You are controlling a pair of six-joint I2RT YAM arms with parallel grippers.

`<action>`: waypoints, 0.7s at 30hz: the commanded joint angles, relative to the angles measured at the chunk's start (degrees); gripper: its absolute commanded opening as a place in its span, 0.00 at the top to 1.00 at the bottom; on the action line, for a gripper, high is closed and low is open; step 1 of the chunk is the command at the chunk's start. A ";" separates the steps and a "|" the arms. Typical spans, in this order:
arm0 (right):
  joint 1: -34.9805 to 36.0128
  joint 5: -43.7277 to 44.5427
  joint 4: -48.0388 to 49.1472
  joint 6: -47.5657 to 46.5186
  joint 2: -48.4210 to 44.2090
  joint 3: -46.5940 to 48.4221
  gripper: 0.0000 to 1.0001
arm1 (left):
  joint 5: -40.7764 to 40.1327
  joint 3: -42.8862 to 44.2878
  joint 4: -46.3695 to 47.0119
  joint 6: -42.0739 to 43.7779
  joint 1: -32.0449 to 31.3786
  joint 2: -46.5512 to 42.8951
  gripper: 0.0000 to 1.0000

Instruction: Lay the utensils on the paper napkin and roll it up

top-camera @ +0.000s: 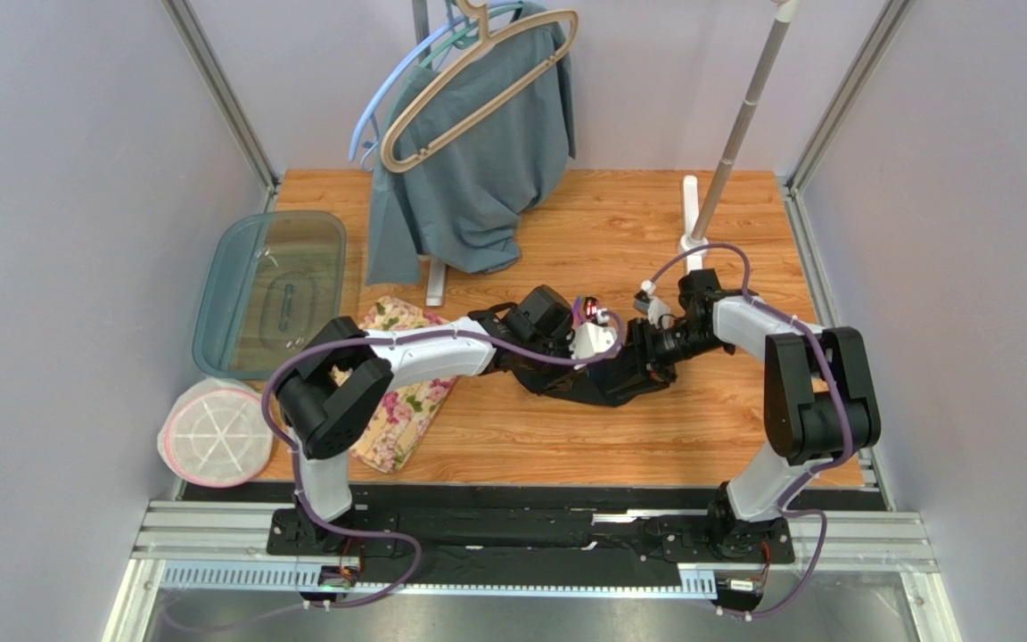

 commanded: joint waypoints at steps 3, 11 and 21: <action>0.20 0.82 9.46 4.51 -1.95 -0.43 0.60 | 4.88 4.11 -4.81 -13.39 3.62 2.83 0.86; 2.57 0.91 11.31 6.70 -0.18 -0.87 0.80 | 6.02 7.71 -6.48 -20.24 6.00 6.87 0.86; 4.85 0.81 11.93 7.50 -0.28 -2.28 0.85 | 7.26 8.68 -8.94 -27.20 8.99 10.48 0.88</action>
